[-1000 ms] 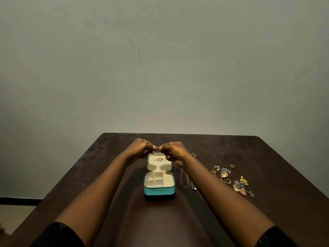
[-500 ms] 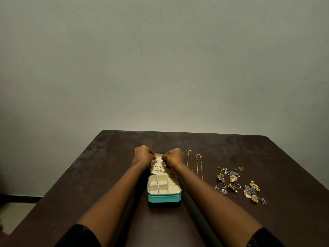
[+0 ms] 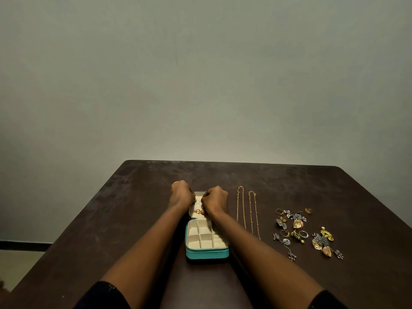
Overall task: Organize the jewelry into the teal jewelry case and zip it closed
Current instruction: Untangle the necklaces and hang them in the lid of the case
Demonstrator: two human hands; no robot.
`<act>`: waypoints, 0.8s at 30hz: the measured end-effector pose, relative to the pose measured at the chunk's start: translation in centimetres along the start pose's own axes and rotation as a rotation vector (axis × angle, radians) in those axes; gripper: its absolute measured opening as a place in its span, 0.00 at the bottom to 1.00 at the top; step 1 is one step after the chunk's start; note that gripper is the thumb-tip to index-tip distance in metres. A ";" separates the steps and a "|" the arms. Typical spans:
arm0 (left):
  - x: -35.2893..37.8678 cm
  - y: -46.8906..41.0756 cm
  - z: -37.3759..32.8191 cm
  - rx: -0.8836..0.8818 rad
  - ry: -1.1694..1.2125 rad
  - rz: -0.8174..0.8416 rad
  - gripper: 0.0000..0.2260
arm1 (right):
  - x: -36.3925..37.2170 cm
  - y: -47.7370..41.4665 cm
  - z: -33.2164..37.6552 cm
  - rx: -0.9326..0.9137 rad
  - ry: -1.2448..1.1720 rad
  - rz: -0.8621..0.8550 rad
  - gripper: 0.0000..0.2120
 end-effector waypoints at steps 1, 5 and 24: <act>0.1 0.0 0.0 -0.004 -0.005 0.014 0.07 | -0.1 0.0 0.1 -0.004 0.016 -0.004 0.11; 0.1 0.4 -0.1 -0.034 -0.060 0.050 0.09 | -0.3 0.3 0.0 0.003 0.045 0.019 0.11; -1.4 3.3 2.4 -0.294 0.122 0.026 0.14 | -2.5 2.6 0.0 -0.064 0.024 0.077 0.10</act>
Point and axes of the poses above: each hand's wrist, its own y-axis away from the middle knuckle, its own x-axis out of the palm, z = x × y, the point moved 8 cm from there along -y, towards the middle knuckle, and after that the axes turned 15 degrees about y, right-handed, at the moved point
